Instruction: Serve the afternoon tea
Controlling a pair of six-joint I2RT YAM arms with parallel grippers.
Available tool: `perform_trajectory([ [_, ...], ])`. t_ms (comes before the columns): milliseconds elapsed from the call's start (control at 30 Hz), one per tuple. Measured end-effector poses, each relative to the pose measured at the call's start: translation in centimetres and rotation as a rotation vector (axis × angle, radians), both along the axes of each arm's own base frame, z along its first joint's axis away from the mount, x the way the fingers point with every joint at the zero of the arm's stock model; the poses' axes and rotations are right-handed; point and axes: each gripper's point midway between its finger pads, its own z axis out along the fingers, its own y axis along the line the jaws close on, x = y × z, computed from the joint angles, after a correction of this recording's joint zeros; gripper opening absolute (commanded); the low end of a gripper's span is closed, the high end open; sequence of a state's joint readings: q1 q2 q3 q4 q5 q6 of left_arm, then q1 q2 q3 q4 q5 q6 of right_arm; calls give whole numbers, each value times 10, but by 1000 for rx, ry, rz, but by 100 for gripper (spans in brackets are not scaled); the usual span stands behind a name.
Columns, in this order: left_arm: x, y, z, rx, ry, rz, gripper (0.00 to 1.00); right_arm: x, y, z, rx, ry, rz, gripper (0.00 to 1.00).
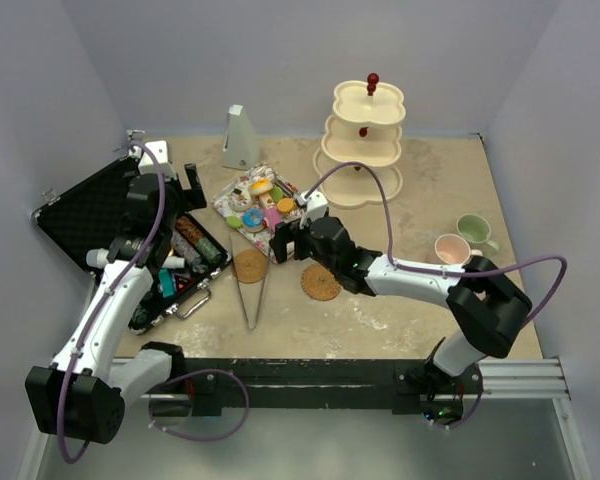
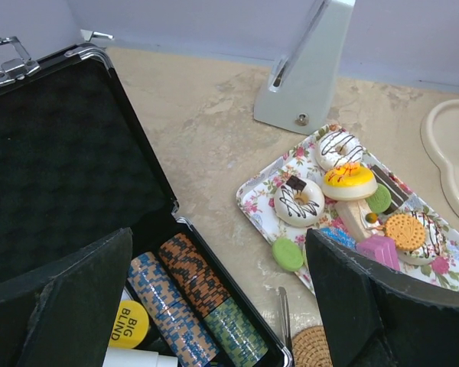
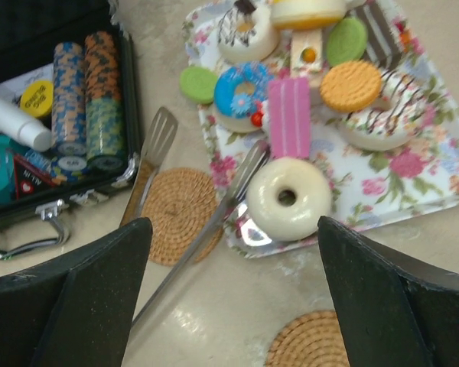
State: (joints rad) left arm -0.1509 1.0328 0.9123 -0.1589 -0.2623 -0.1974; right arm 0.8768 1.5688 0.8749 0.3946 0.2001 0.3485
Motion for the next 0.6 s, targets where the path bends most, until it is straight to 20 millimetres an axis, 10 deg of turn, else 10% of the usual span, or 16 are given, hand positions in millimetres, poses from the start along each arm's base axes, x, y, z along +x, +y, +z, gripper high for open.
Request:
perform_trajectory([
  [300, 4, -7, -10, -7, 28, -33, 100, -73, 52, -45, -22, 210, -22, 99],
  [600, 4, -8, -10, -11, 29, -40, 100, -92, 88, -71, -54, 332, -99, 99],
])
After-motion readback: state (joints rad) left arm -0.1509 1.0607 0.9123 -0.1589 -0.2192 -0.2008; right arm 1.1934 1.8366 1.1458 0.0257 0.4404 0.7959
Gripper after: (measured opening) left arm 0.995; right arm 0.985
